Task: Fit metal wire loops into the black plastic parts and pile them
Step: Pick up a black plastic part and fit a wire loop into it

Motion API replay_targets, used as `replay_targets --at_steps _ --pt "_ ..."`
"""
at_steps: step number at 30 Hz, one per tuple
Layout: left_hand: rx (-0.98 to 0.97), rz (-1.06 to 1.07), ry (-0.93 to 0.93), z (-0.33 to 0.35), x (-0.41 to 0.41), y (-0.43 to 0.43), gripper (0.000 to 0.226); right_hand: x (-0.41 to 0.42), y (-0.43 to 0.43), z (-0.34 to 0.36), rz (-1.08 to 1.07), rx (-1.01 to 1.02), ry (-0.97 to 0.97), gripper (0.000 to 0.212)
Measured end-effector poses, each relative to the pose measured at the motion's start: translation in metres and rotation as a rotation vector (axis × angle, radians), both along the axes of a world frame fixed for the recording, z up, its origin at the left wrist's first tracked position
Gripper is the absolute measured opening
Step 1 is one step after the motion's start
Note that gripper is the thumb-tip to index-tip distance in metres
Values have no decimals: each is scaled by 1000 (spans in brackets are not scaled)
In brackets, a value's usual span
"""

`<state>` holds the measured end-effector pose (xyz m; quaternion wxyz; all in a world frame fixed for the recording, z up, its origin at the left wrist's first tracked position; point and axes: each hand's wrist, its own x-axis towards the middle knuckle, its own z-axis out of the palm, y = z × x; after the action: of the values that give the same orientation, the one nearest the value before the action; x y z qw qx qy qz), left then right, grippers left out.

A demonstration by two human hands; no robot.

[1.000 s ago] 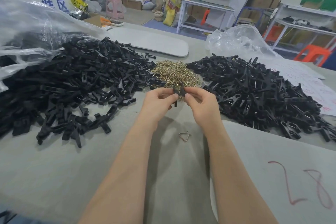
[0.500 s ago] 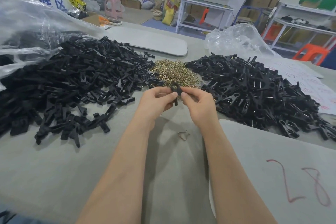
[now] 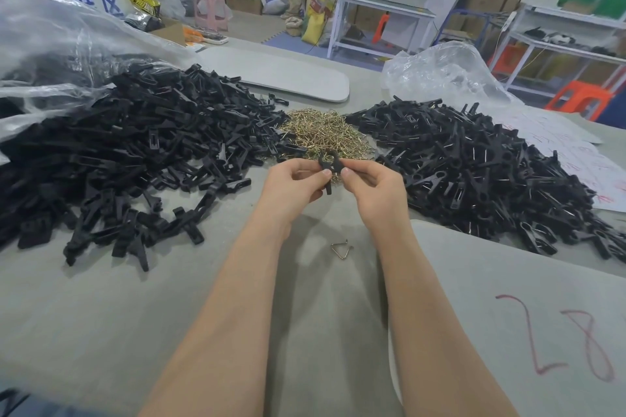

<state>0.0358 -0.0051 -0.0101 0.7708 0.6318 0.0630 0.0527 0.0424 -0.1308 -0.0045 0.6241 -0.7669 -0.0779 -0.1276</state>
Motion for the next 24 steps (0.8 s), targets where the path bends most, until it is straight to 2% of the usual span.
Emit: replay_targets --at_steps 9,15,20,24 --pt "45 -1 -4 -1 0 1 10 -1 2 1 47 3 21 16" --pt "4 -30 13 0 -2 2 9 -3 1 2 60 13 44 15" --pt "-82 -61 4 4 -4 3 14 -4 -1 6 100 194 151 15" --pt "-149 -90 -12 7 -6 3 11 -6 -2 10 212 330 232 18"
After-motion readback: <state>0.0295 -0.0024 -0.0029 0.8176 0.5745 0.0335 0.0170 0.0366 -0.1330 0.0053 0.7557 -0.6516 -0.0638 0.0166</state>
